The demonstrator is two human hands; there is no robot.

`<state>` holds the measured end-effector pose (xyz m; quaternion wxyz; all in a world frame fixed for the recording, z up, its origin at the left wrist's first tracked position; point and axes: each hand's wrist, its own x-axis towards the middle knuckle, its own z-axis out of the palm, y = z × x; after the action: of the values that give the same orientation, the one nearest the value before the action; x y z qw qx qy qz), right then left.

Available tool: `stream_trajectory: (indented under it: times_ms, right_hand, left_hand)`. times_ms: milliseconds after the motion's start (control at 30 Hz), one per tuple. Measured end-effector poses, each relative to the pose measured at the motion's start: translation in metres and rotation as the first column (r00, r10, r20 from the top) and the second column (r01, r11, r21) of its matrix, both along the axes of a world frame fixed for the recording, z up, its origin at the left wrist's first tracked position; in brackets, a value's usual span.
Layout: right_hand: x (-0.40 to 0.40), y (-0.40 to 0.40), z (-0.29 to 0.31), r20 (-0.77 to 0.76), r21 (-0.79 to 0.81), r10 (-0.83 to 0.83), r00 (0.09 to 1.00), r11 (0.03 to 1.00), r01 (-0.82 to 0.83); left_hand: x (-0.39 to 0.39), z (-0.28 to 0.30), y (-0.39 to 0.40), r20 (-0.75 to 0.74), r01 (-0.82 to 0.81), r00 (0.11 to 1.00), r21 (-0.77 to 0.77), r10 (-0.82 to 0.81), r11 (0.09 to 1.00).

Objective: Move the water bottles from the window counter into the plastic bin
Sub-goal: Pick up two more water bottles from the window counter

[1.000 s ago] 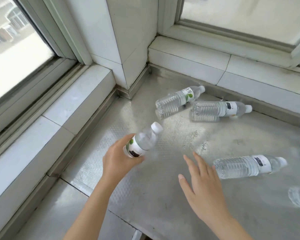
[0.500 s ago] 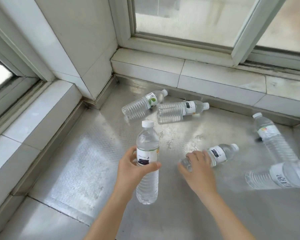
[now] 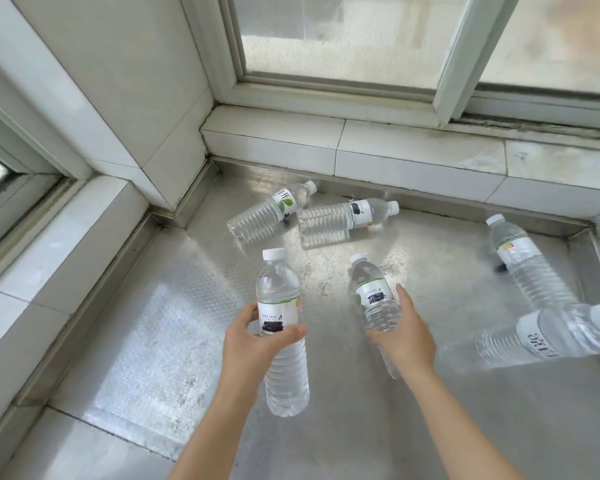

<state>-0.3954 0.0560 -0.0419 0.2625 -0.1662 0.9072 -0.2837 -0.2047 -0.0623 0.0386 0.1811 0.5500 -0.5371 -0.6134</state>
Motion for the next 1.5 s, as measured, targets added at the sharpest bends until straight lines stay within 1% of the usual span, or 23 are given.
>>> stream_trajectory:
  times_ms: [133, 200, 300, 400, 467, 567, 667, 800, 967, 1167, 1333, 1500]
  right_hand:
    - [-0.007, 0.003, 0.01, 0.123, -0.083, -0.088, 0.988, 0.992, 0.098]
    - [-0.004, 0.007, 0.013, 0.189, -0.155, -0.106, 0.976, 0.979, 0.136]
    - [0.003, 0.016, 0.022, 0.252, -0.28, -0.091, 0.964, 0.946, 0.162]
    - [0.009, 0.023, 0.041, 0.3, -0.406, -0.067, 0.952, 0.894, 0.191]
    - [0.013, 0.027, 0.055, 0.307, -0.478, -0.036, 0.951, 0.858, 0.187]
    - [0.023, 0.037, 0.079, 0.267, -0.553, -0.001, 0.964, 0.819, 0.153]
    - [0.032, 0.048, 0.106, 0.184, -0.608, 0.034, 0.982, 0.789, 0.086]
    - [0.046, 0.066, 0.137, 0.104, -0.657, 0.031, 0.994, 0.753, 0.045]
    - [0.079, 0.096, 0.163, 0.074, -0.717, -0.05, 0.996, 0.691, 0.088]
    - [0.136, 0.133, 0.184, 0.033, -0.762, -0.126, 0.992, 0.639, 0.106]
    - [0.19, 0.177, 0.193, -0.008, -0.762, -0.206, 0.978, 0.635, 0.128]
    - [0.234, 0.23, 0.203, -0.053, -0.764, -0.311, 0.949, 0.625, 0.162]
  left_hand:
    - [0.0, 0.006, 0.004, -0.052, -0.03, 0.998, -0.026, 0.029, 0.999]
    - [0.0, 0.009, 0.007, -0.063, -0.048, 0.997, -0.03, 0.046, 0.998]
    - [-0.001, 0.015, 0.013, -0.084, -0.048, 0.995, -0.044, 0.045, 0.998]
    - [-0.003, 0.024, 0.019, -0.112, -0.032, 0.993, -0.062, 0.025, 0.998]
    - [-0.004, 0.028, 0.022, -0.119, -0.007, 0.993, -0.078, -0.003, 0.997]
    - [-0.004, 0.036, 0.029, -0.148, 0.036, 0.988, -0.096, -0.05, 0.995]
    - [-0.007, 0.047, 0.038, -0.205, 0.061, 0.975, -0.122, -0.085, 0.991]
    - [-0.006, 0.064, 0.052, -0.264, 0.104, 0.954, -0.148, -0.141, 0.984]
    - [0.016, 0.083, 0.071, -0.316, 0.145, 0.926, -0.21, -0.208, 0.967]
    - [0.064, 0.099, 0.098, -0.352, 0.22, 0.884, -0.27, -0.309, 0.937]
    - [0.105, 0.115, 0.129, -0.383, 0.292, 0.829, -0.325, -0.407, 0.899]
    - [0.127, 0.123, 0.168, -0.404, 0.353, 0.783, -0.336, -0.472, 0.873]
